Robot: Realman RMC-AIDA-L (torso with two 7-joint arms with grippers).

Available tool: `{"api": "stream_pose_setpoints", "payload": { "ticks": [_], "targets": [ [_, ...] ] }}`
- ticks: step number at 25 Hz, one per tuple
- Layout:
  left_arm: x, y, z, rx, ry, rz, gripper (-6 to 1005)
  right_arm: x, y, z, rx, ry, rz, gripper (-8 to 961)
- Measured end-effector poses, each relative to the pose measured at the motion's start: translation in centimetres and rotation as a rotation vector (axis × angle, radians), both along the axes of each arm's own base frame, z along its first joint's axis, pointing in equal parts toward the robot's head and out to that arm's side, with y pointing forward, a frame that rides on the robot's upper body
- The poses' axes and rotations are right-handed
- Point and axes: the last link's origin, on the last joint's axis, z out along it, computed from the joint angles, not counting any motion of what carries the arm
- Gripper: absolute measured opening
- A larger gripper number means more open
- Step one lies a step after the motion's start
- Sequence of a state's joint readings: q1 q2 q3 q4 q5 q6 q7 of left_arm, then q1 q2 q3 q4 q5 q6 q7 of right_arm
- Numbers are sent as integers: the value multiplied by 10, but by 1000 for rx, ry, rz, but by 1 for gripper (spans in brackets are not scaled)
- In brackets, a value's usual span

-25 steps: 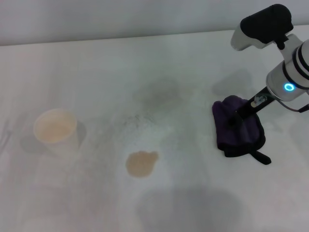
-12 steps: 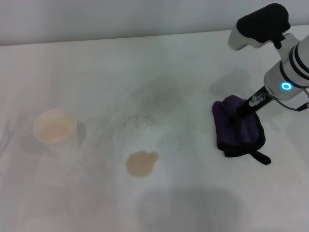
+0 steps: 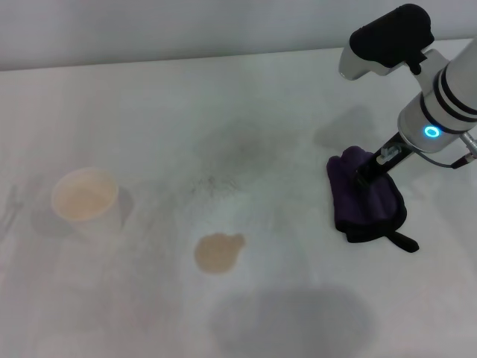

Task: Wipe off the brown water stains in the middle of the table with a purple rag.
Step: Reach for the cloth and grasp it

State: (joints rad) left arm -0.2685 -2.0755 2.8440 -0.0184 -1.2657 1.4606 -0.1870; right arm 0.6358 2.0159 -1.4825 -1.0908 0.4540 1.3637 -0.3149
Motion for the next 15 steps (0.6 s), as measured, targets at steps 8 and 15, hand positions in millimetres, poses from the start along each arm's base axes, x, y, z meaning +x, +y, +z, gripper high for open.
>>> {"api": "stream_pose_setpoints", "payload": {
  "ticks": [8,15],
  "targets": [
    [-1,-1,1,5,-5,6,893,1,0,-5,-22,-30,-8,134],
    [-1,0,1,4,-3,3,892,3,-1,-11,-43,-75,-4,37]
  ]
}}
